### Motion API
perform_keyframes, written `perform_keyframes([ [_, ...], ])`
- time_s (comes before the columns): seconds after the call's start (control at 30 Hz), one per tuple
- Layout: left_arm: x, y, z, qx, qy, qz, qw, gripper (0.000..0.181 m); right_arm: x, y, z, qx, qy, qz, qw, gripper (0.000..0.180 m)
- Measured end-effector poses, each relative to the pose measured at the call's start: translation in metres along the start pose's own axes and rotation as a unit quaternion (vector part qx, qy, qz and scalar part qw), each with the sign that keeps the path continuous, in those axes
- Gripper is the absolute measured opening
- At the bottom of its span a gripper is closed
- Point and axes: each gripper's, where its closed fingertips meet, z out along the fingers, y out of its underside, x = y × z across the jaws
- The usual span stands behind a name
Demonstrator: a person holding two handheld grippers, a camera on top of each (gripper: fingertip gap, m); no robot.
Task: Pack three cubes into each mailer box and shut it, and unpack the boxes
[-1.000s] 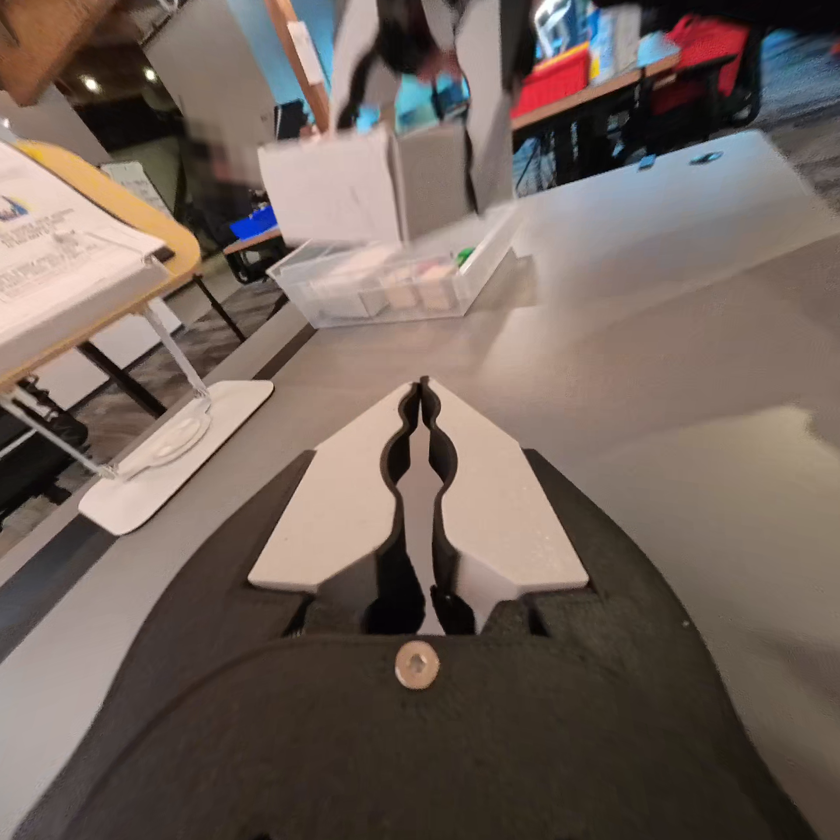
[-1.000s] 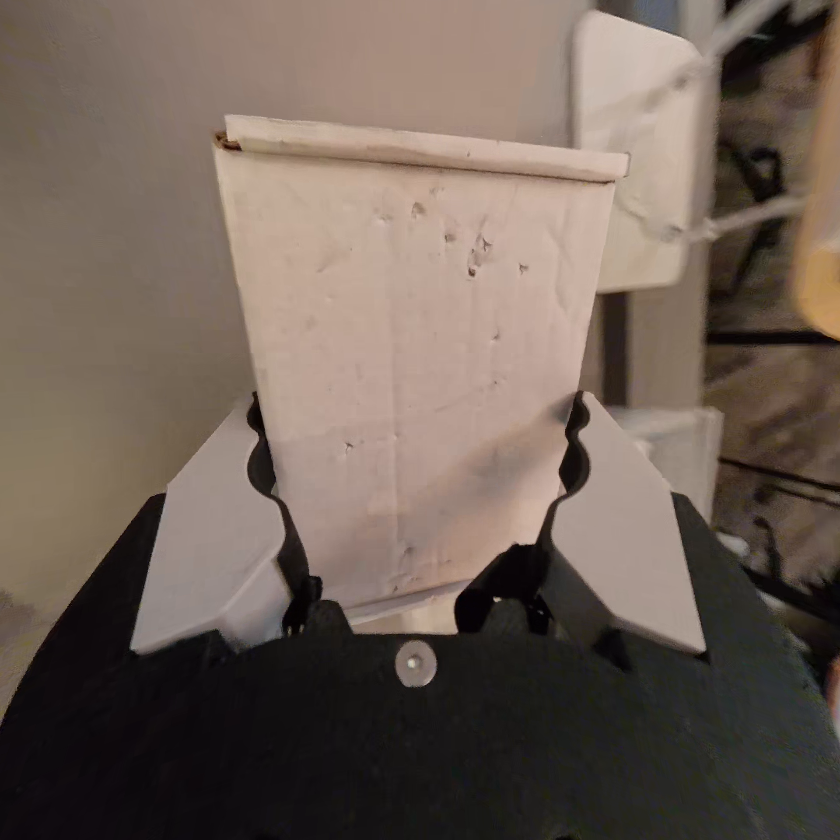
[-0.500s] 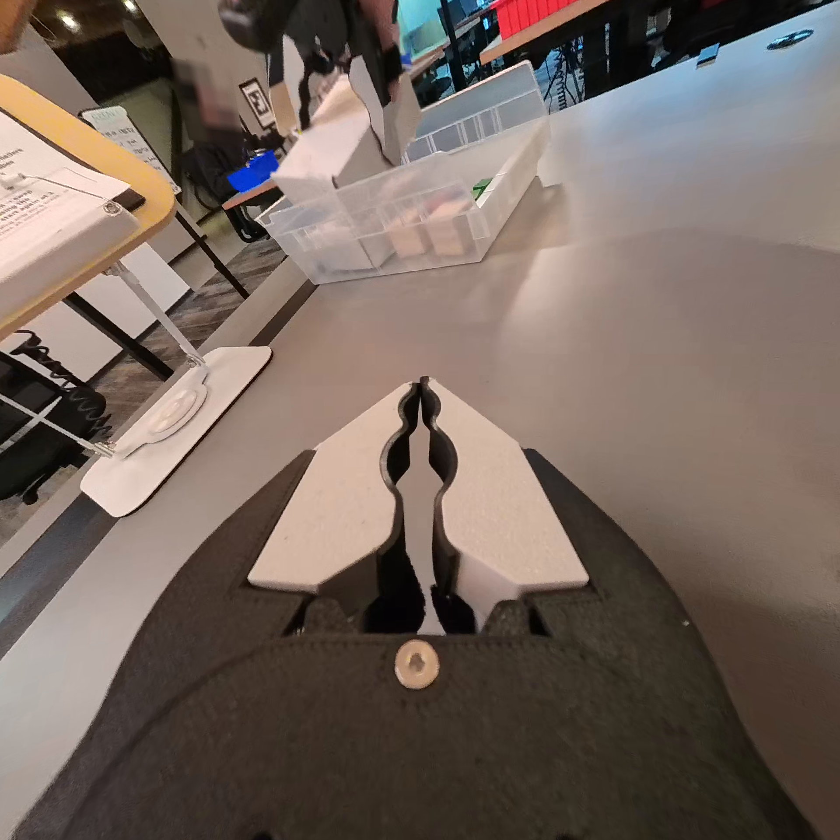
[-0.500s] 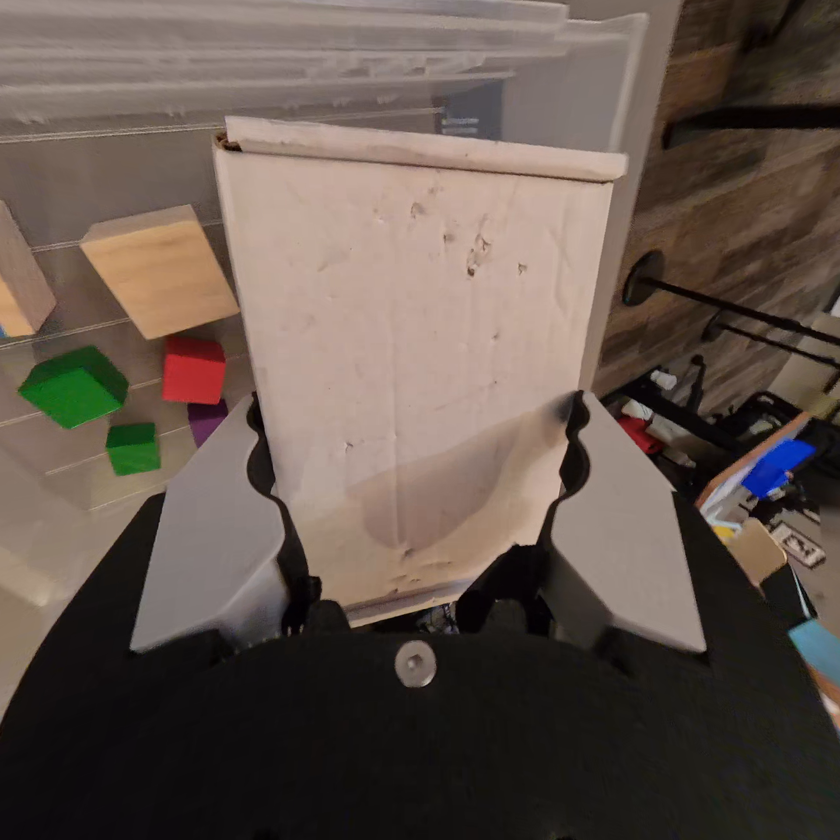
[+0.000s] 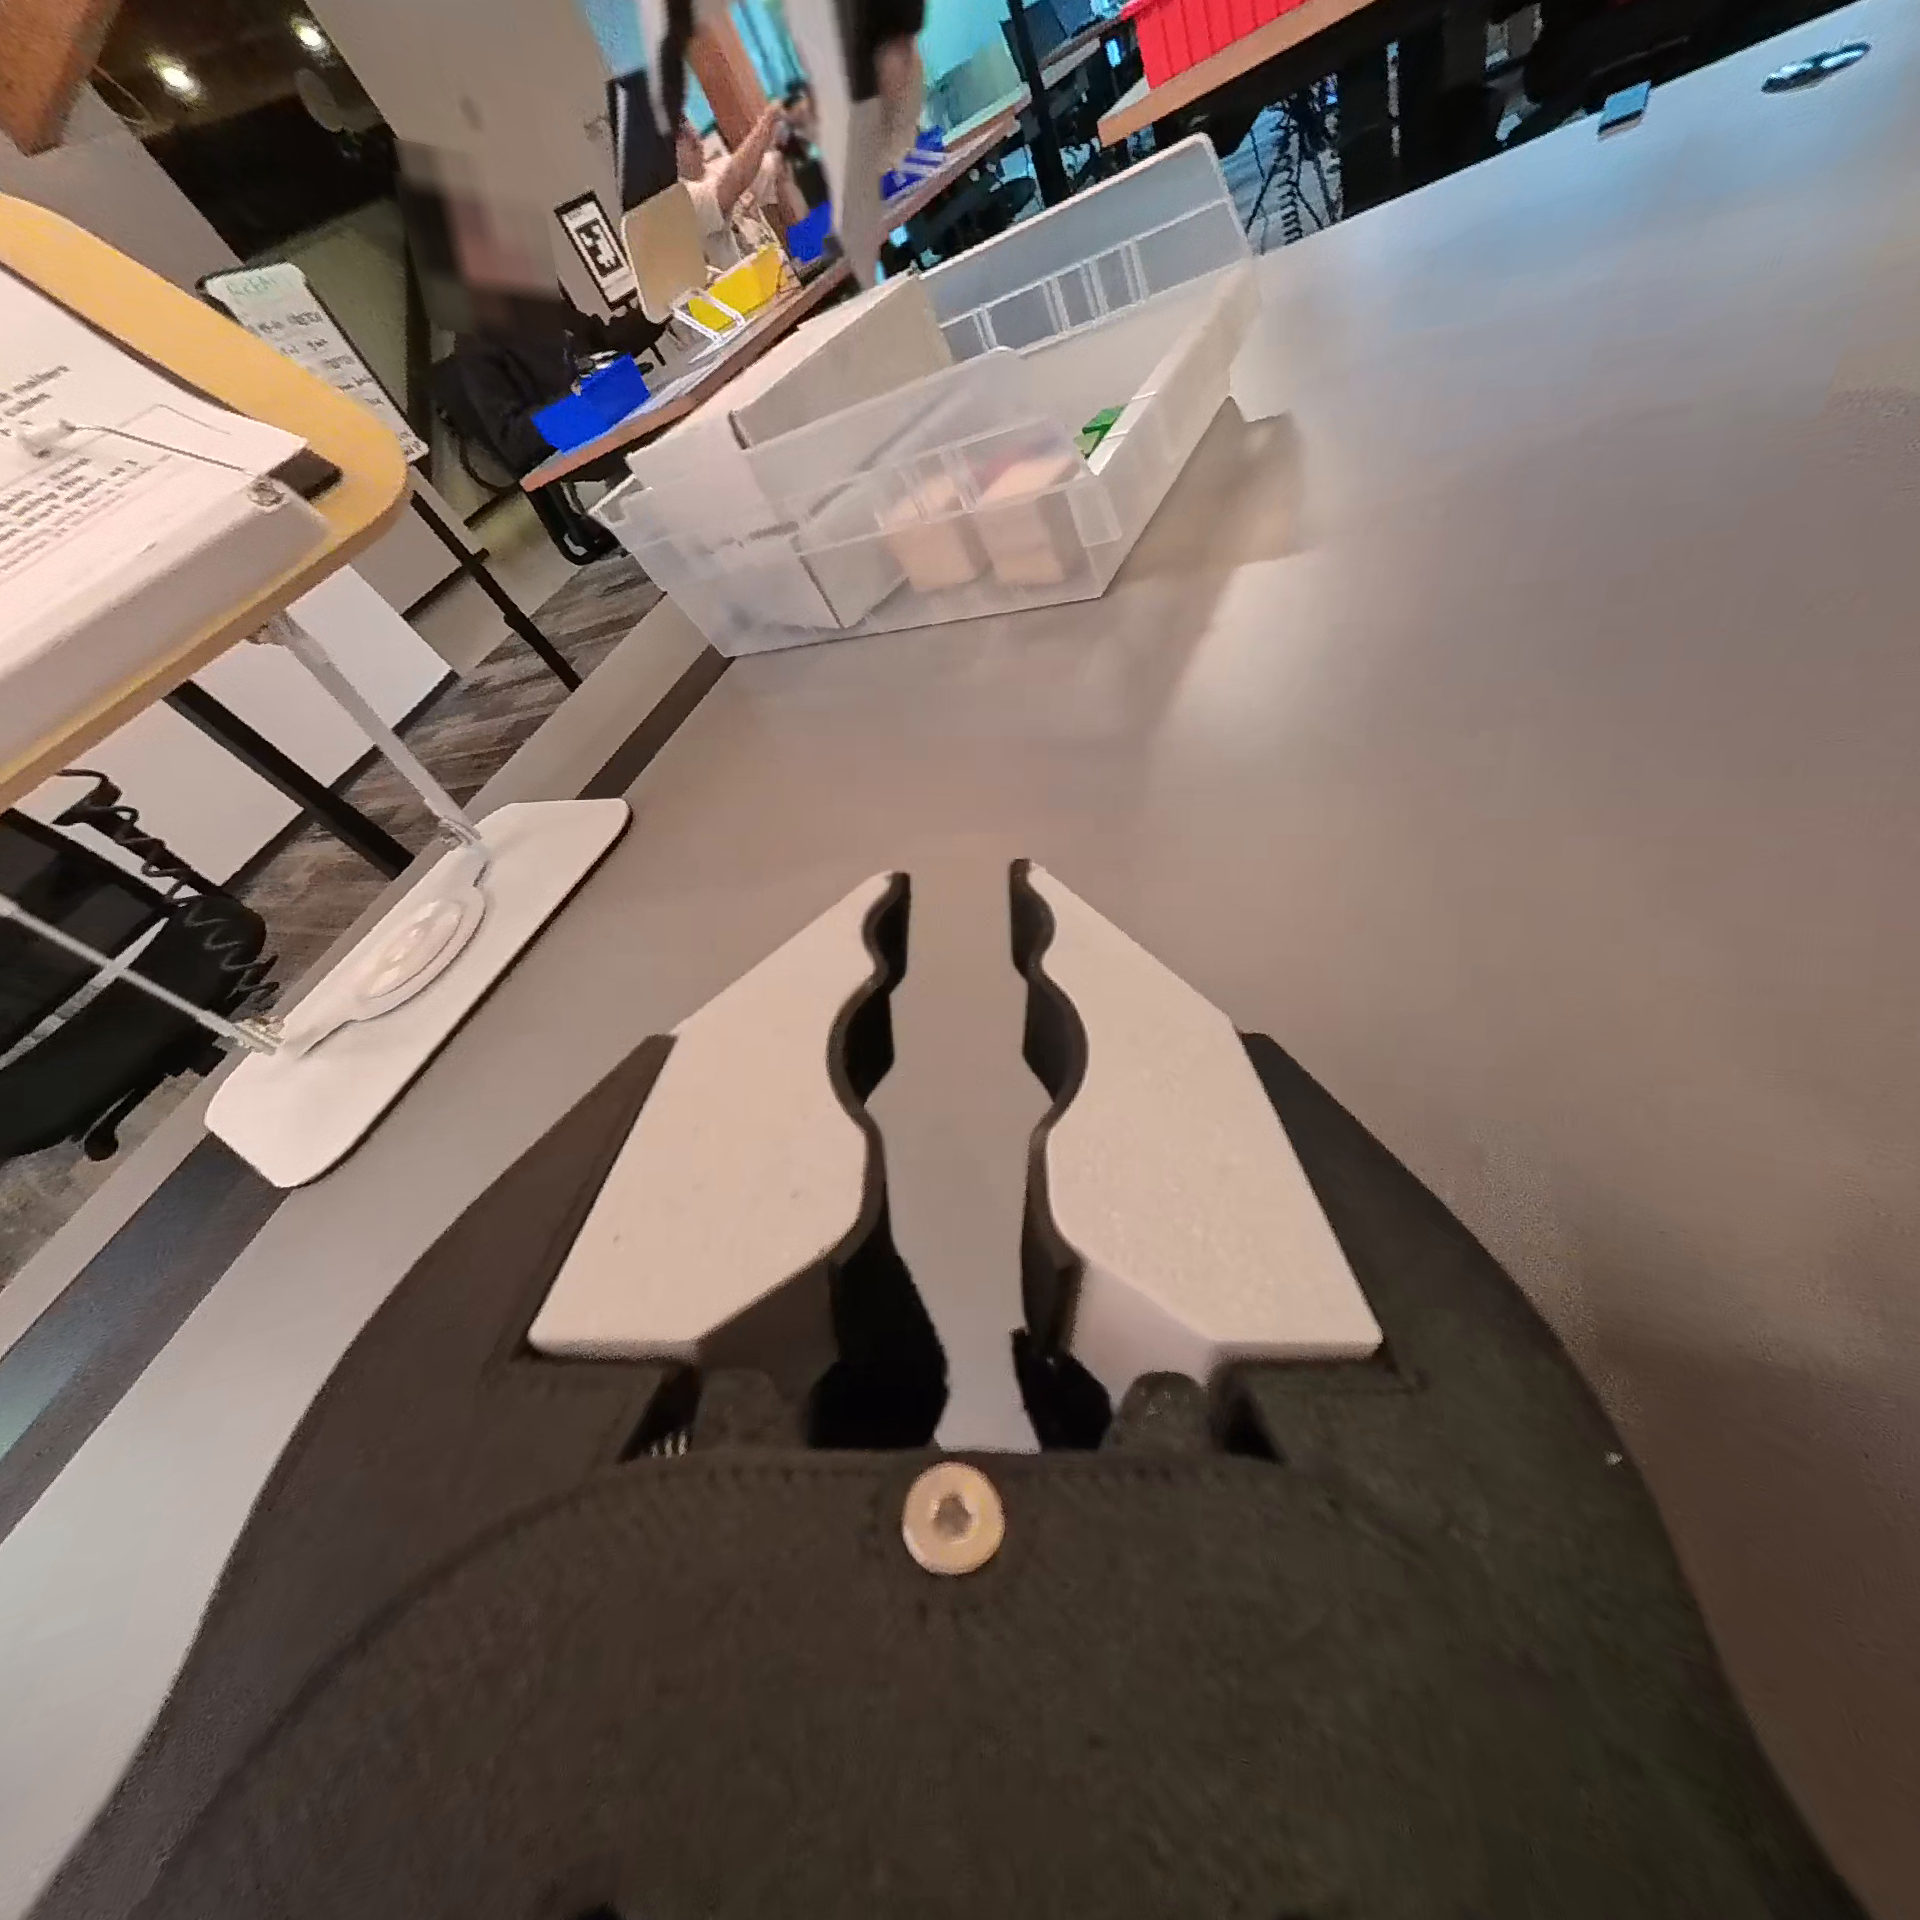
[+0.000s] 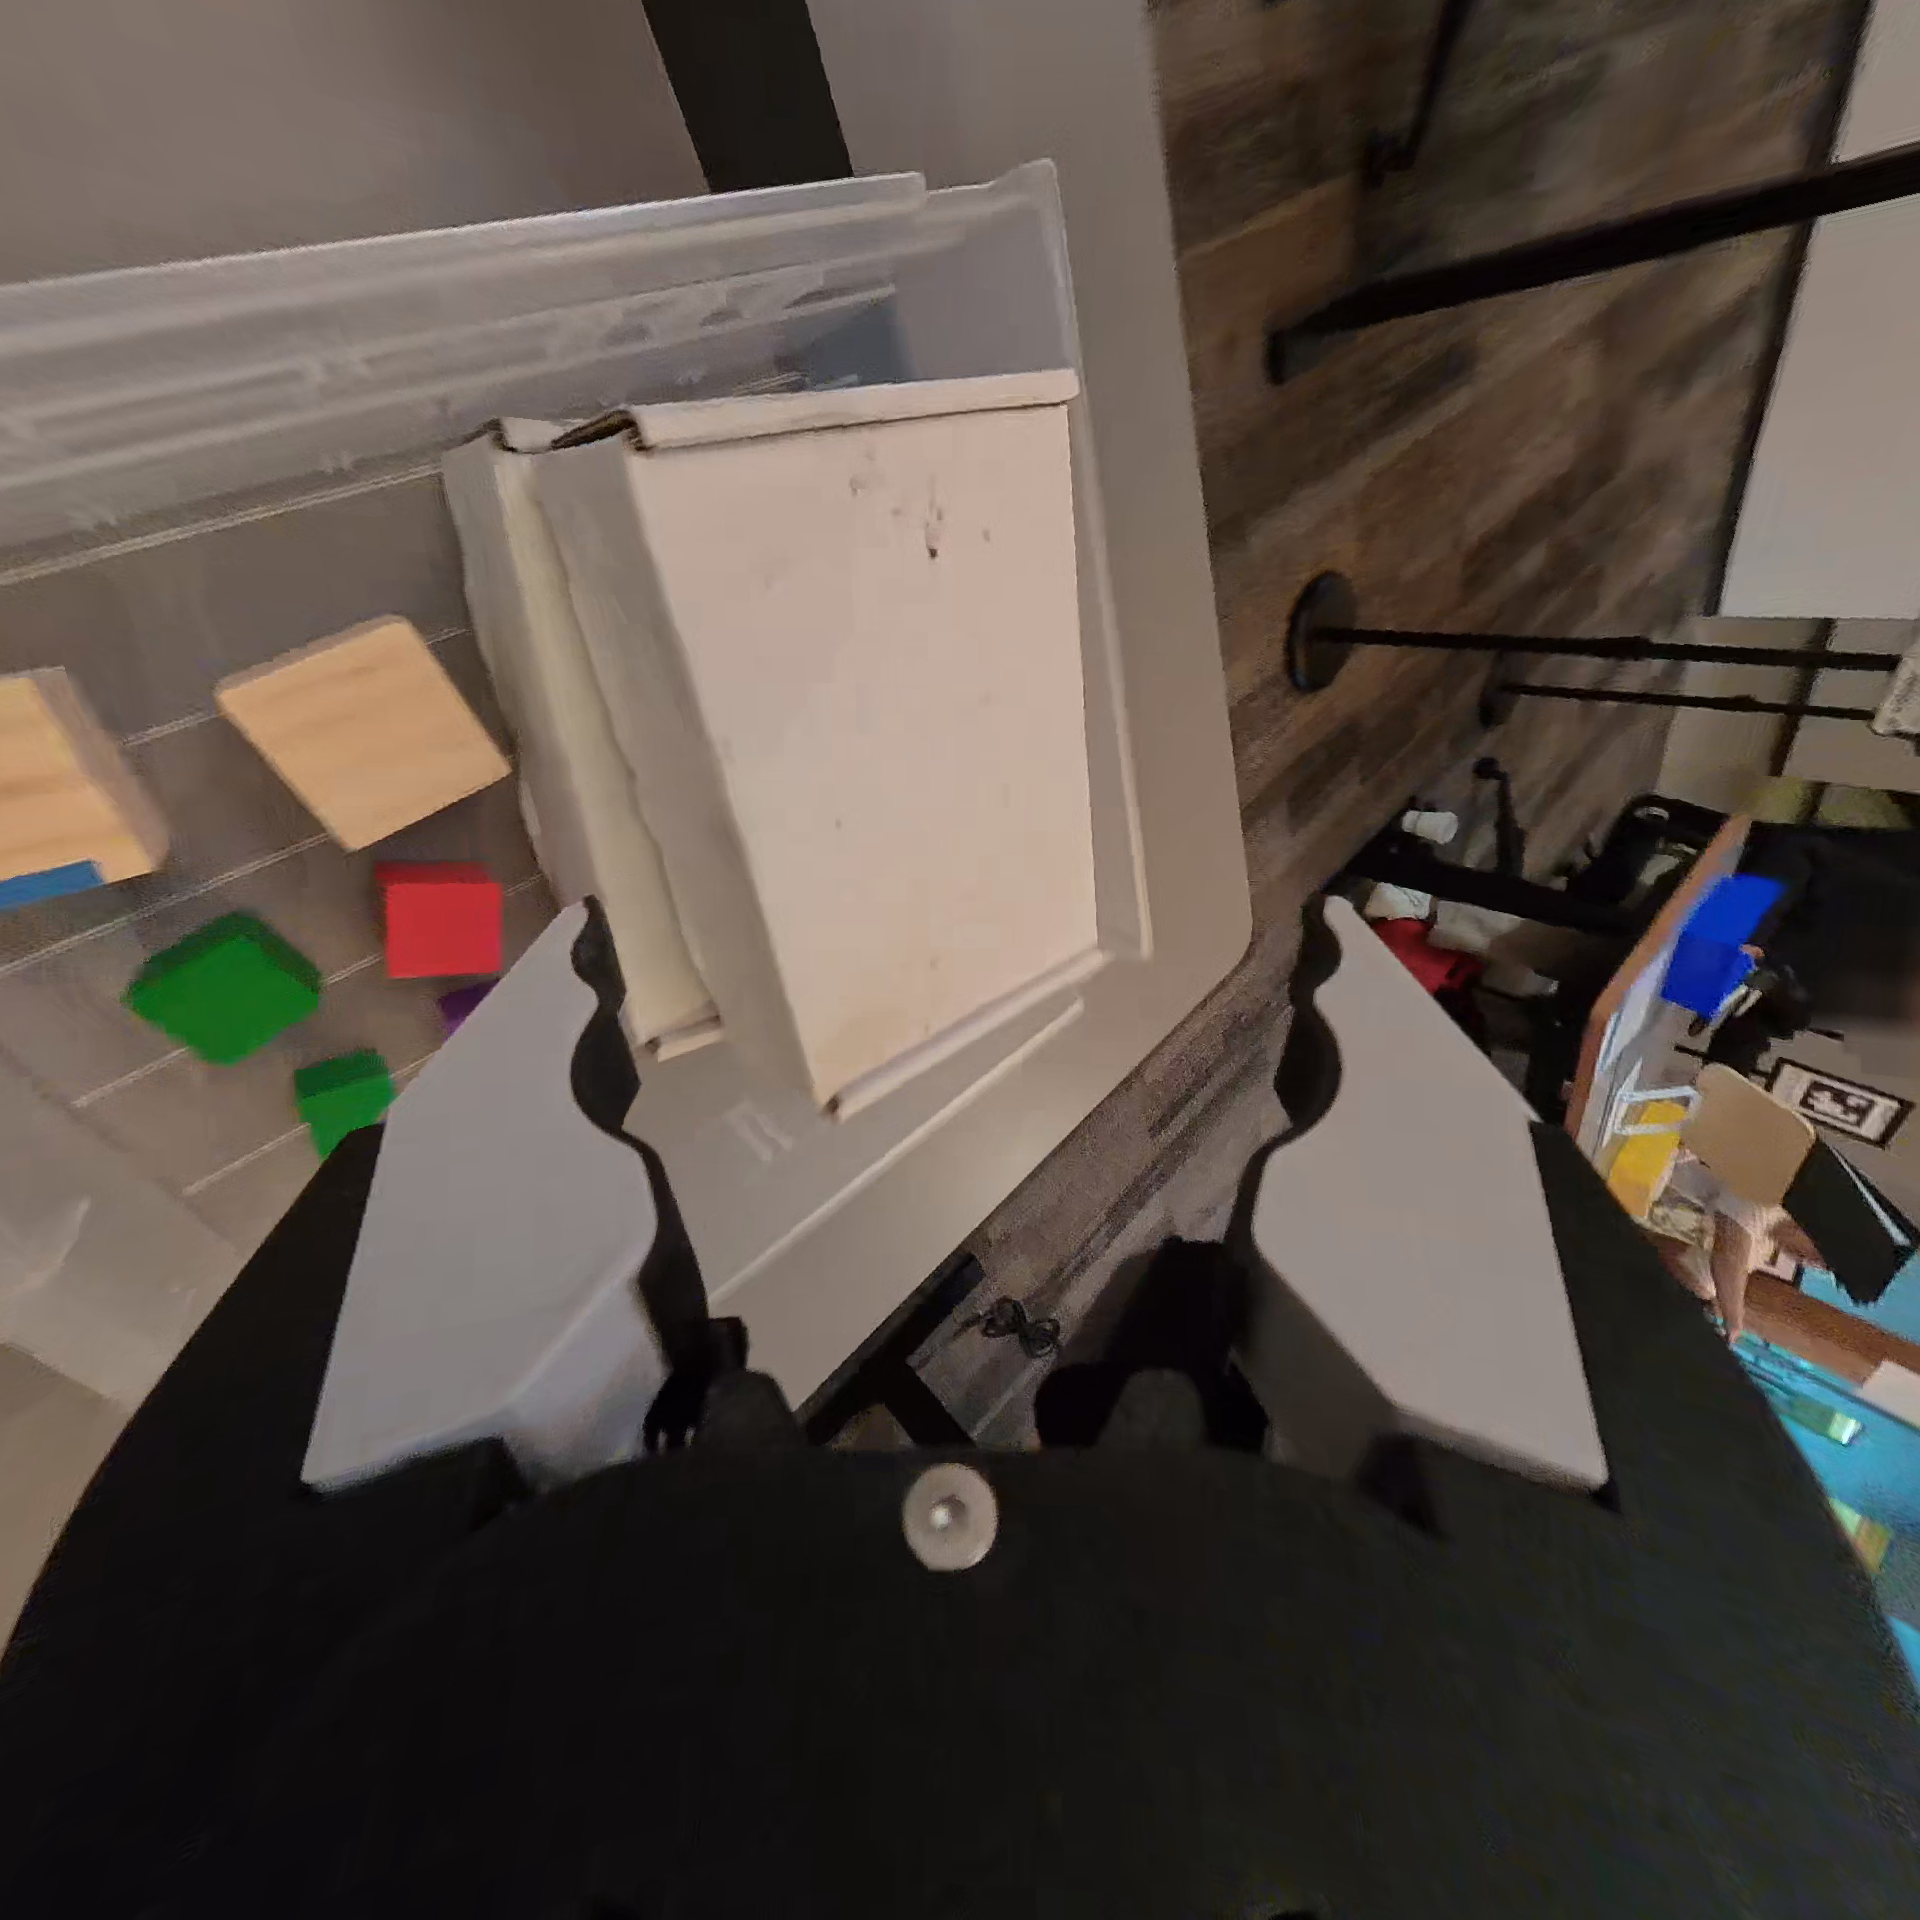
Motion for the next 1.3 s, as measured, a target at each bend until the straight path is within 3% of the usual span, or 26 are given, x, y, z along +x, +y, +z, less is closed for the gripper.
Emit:
perform_keyframes([
  [0.1,-0.004,0.002,-0.002,-0.004,-0.008,-0.001,1.000,0.020,-0.017,0.017,-0.029,0.020,0.031,0.064,0.997,0.097],
  [0.17,-0.010,-0.001,-0.004,0.000,-0.022,0.006,1.000,0.021,-0.037,0.031,-0.040,0.042,0.030,0.115,0.992,0.095],
  [0.23,-0.020,-0.004,-0.008,0.001,-0.050,0.022,0.998,0.022,-0.051,0.049,-0.045,0.054,0.040,0.177,0.982,0.081],
  [0.43,-0.080,-0.021,-0.045,0.013,-0.154,0.015,0.988,0.027,-0.094,0.105,-0.026,0.072,0.043,0.332,0.940,0.070],
  [0.53,-0.137,-0.022,-0.089,-0.008,-0.257,-0.012,0.966,0.046,-0.102,0.120,-0.013,0.079,0.064,0.348,0.932,0.071],
  [0.63,-0.190,0.001,-0.149,-0.081,-0.355,-0.022,0.931,0.061,-0.107,0.124,-0.002,0.091,0.073,0.360,0.926,0.061],
  [0.77,-0.236,0.050,-0.248,-0.138,-0.453,-0.076,0.878,0.065,-0.114,0.119,0.008,0.131,0.034,0.411,0.901,0.042],
  [0.93,-0.251,0.121,-0.340,-0.236,-0.504,-0.128,0.821,0.072,-0.112,0.119,0.010,0.152,0.019,0.455,0.877,0.026],
  [1.13,-0.244,0.187,-0.402,-0.302,-0.539,-0.168,0.768,0.080,-0.113,0.123,0.007,0.167,0.020,0.493,0.853,0.004],
  [1.3,-0.242,0.203,-0.405,-0.335,-0.537,-0.153,0.759,0.076,-0.130,0.110,-0.004,0.170,0.014,0.488,0.856,0.004],
])
